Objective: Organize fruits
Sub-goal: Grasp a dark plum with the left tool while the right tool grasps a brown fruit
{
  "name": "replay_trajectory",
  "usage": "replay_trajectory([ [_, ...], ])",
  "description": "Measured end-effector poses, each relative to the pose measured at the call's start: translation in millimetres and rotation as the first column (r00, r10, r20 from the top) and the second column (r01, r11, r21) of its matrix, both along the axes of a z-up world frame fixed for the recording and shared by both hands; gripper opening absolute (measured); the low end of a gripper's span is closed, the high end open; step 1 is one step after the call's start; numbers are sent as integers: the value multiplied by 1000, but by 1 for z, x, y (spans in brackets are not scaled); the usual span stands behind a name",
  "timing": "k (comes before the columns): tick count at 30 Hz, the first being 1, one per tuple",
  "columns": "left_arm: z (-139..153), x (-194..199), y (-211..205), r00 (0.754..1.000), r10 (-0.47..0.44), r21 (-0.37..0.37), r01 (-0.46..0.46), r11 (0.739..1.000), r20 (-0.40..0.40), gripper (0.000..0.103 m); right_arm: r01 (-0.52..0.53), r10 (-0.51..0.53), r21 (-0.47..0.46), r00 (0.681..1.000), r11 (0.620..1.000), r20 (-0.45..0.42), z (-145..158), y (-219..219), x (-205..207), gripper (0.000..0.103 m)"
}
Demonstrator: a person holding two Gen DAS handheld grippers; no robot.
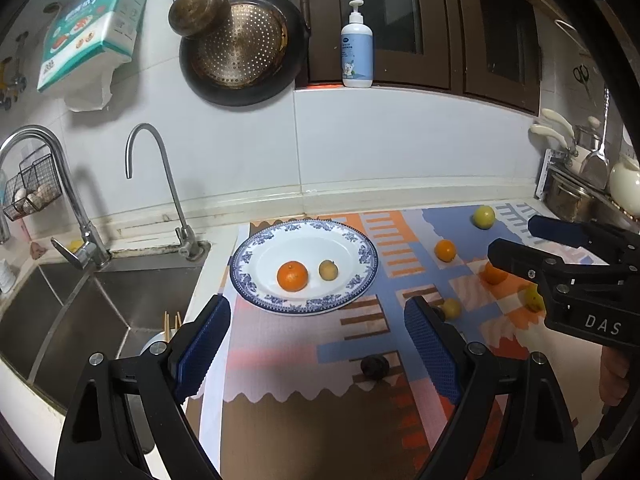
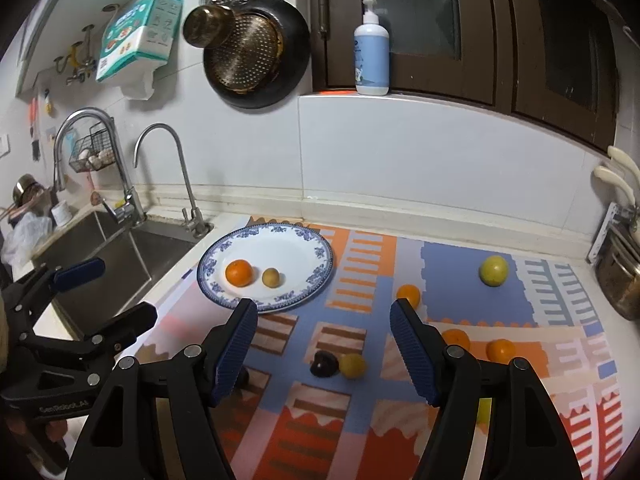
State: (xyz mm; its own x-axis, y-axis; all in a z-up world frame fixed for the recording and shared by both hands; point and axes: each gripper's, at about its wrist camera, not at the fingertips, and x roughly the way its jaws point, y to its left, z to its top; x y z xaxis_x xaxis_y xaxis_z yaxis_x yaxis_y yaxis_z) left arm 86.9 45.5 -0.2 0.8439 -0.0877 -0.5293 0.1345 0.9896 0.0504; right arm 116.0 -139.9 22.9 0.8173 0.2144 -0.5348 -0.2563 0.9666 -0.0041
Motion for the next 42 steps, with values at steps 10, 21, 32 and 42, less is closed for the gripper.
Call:
replay_trajectory([
  [10, -25, -7, -13, 999, -9, 32, 10, 999, -32, 89, -13, 12, -56, 1000, 998, -13, -23, -4, -10, 69],
  [21, -61, 7, -36, 992, -21, 60, 28, 998, -123, 88, -14, -1, -139, 995, 990, -103, -62, -24, 11, 69],
  [32, -91, 27, -50, 980, -12, 59, 24, 998, -199, 75, -104, 76, -158, 981, 982, -176, -96, -29, 37, 55],
  [42, -104, 39, -56, 967, -5, 32, 13, 999, -254, 62, -175, 143, -124, 962, 977, -231, -112, -27, 59, 46],
])
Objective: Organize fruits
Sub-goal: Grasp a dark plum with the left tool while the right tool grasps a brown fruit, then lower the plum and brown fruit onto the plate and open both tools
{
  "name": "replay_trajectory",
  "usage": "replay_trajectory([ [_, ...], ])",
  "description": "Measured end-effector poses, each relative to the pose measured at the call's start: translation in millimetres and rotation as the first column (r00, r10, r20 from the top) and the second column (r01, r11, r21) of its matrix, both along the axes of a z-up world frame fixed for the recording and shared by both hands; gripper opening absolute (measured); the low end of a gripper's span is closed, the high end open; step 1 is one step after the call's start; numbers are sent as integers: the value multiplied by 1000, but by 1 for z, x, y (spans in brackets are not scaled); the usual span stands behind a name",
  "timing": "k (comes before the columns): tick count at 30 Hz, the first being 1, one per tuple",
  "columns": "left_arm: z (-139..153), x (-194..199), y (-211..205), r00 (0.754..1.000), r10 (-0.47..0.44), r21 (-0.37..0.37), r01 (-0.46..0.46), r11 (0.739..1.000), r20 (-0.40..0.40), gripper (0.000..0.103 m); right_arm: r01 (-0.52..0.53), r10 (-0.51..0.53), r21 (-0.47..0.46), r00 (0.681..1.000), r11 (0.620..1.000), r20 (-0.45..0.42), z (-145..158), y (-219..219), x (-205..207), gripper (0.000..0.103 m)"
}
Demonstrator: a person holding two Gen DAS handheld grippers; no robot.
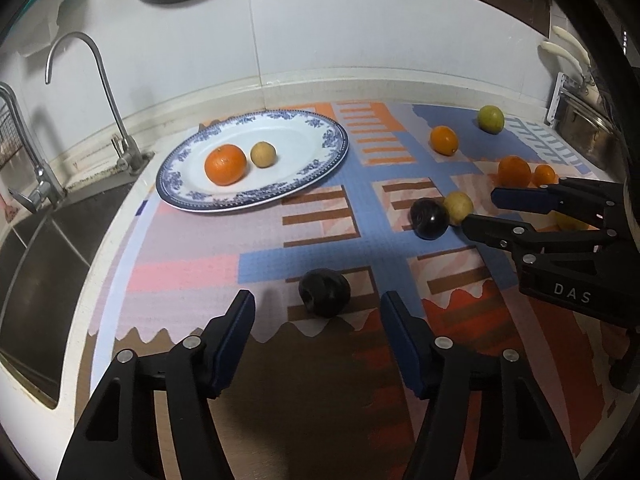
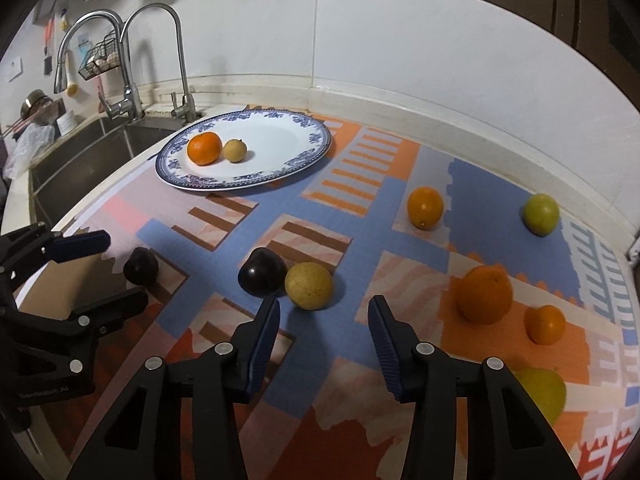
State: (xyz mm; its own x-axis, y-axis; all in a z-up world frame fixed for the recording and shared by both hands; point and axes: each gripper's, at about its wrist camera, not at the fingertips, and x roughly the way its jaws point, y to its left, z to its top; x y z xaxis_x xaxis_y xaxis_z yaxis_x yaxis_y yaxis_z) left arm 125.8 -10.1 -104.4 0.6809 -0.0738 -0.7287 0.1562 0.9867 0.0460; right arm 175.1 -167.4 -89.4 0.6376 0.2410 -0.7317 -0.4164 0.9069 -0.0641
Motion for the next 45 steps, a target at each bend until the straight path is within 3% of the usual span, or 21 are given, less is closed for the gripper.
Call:
replay_trajectory([
  [7, -3, 8, 0, 1000, 7, -16, -7, 1000, -20, 56, -21, 22, 8, 999, 1000, -25, -5, 3, 12, 42],
  [11, -5, 12, 1, 999, -2, -29, 1, 1000, -35, 46, -34, 35, 9, 999, 999, -27, -7, 4, 15, 41],
  [20, -9, 17, 1, 998, -19, -57, 15, 998, -60, 28, -49, 50, 24, 998, 999, -45, -8, 7, 17, 30],
  [45, 41, -5, 13, 995, -66, -107, 74, 992, 79, 28, 4, -8, 119, 999, 993, 32, 40, 11, -20, 29],
])
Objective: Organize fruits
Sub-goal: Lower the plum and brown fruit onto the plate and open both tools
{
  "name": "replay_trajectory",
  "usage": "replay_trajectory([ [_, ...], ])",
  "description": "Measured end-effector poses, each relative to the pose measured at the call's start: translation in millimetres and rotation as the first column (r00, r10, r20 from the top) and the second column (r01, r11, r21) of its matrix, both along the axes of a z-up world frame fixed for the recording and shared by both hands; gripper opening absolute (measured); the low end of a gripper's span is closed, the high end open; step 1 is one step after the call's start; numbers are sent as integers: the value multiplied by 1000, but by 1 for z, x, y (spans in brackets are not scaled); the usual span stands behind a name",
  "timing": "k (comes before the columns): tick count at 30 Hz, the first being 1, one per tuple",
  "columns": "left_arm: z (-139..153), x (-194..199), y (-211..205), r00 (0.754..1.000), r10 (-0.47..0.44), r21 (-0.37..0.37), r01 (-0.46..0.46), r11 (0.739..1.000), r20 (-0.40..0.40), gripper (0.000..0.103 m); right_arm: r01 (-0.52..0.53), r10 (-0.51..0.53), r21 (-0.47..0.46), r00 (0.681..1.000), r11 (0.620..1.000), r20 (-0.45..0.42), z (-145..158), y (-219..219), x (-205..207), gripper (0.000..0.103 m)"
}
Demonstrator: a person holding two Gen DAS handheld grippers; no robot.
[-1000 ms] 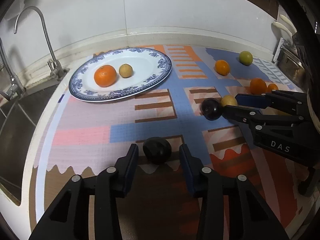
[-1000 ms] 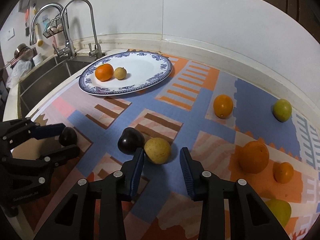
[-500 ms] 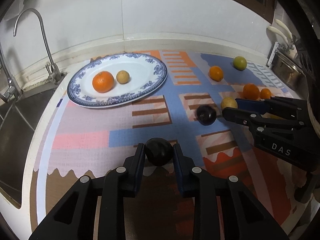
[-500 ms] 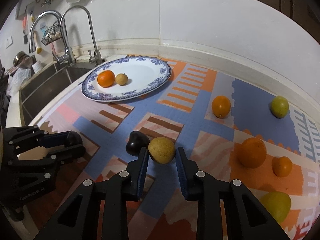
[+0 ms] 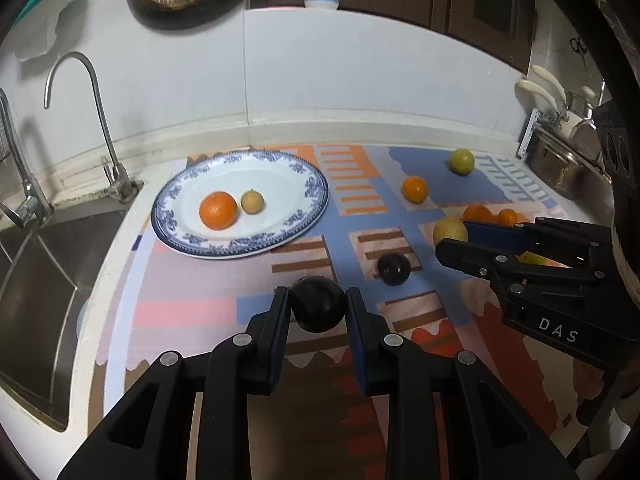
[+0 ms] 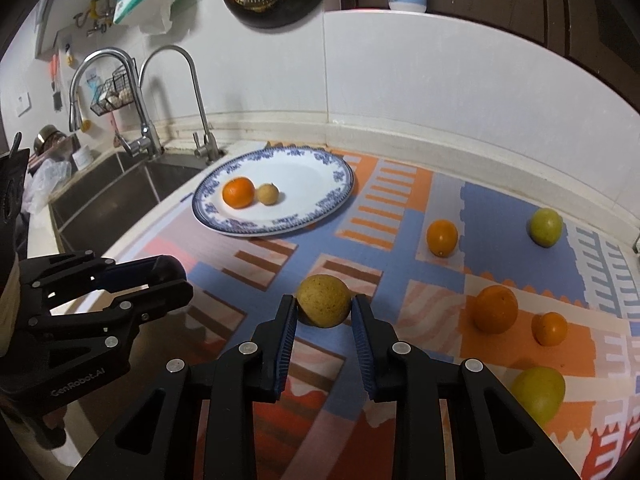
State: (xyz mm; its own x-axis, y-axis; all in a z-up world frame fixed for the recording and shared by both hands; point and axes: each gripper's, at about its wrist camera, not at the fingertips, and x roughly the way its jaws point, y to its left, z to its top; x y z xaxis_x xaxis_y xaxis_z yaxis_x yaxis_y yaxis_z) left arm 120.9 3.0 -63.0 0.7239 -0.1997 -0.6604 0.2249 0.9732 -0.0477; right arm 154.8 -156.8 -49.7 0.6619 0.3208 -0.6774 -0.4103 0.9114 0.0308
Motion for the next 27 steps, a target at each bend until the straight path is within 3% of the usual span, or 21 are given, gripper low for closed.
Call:
replay_trajectory([
  [15, 30, -6, 26, 996, 12, -2, -12, 1000, 84, 28, 22, -27, 57, 996, 998, 81, 34, 22, -12, 29],
  [27, 47, 13, 42, 990, 17, 16, -20, 1000, 142, 27, 6, -16, 99, 995, 995, 101, 53, 44, 4, 30],
])
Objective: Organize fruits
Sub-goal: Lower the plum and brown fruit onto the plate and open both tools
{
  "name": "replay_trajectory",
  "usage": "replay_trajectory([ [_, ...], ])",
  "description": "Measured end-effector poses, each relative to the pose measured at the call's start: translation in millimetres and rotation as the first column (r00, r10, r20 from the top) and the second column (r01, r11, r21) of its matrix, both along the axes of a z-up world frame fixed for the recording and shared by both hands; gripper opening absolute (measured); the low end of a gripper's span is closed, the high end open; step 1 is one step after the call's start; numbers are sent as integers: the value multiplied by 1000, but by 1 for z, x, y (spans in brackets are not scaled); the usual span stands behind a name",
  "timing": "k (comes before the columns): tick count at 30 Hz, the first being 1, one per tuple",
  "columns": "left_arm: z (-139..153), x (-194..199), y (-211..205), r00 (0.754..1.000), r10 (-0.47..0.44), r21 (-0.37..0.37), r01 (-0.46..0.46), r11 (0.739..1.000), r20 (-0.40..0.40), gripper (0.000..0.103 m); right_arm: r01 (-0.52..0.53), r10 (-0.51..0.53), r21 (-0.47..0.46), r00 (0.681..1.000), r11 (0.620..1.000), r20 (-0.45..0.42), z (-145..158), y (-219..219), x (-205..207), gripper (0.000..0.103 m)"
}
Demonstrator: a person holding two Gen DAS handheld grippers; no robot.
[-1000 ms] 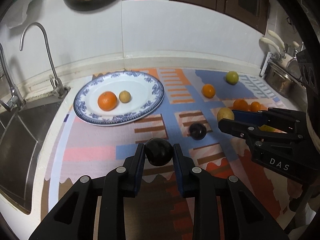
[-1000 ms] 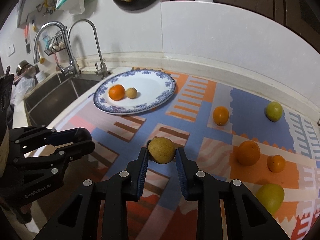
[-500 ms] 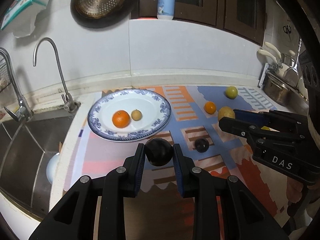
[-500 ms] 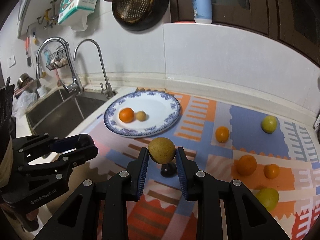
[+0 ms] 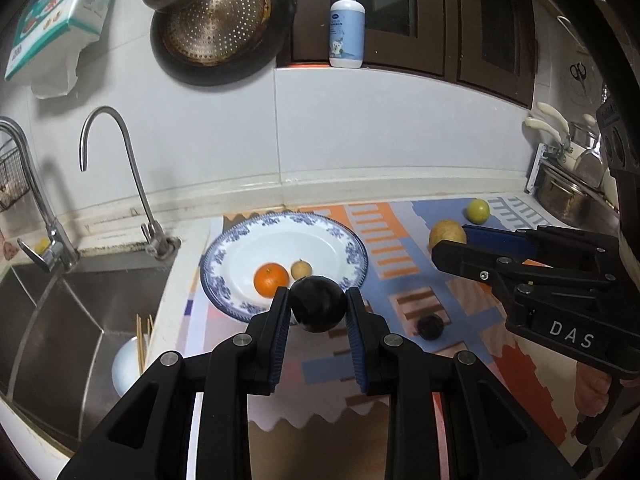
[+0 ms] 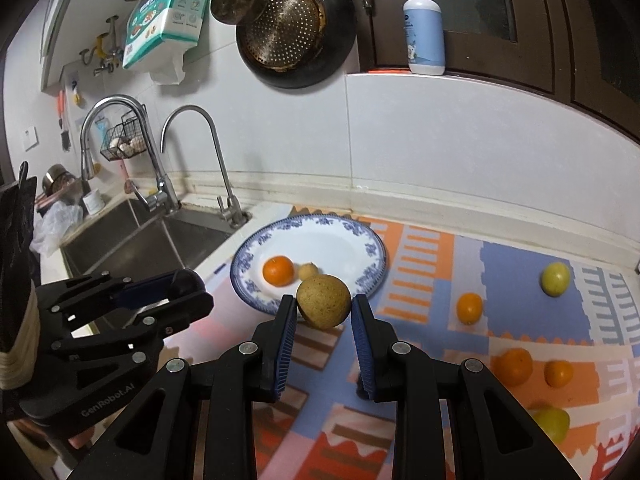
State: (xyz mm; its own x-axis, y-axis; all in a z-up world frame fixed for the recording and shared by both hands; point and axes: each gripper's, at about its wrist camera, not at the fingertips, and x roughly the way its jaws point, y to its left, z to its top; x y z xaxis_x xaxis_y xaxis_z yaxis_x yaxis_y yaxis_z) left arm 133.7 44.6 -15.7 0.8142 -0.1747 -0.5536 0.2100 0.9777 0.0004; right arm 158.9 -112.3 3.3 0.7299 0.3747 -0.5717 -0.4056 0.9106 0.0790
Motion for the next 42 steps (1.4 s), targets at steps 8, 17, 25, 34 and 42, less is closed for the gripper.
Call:
replay_trajectory([
  [8, 7, 26, 9, 1000, 6, 6, -6, 1000, 9, 27, -21, 20, 19, 1000, 1000, 15, 13, 14, 24, 30],
  [17, 4, 68, 20, 1000, 13, 2, -13, 1000, -23, 27, -26, 26, 21, 999, 999, -30, 8, 29, 70, 30],
  [25, -10, 115, 28, 997, 10, 9, -9, 1000, -80, 27, -31, 31, -10, 997, 999, -77, -7, 41, 111, 29],
  [34, -34, 172, 35, 983, -15, -12, 13, 1000, -185, 27, -61, 57, -14, 979, 998, -198, -35, 56, 169, 30],
  [42, -60, 214, 40, 957, -34, -23, 29, 999, -288, 27, -61, 48, -33, 951, 998, -305, -64, 63, 210, 29],
])
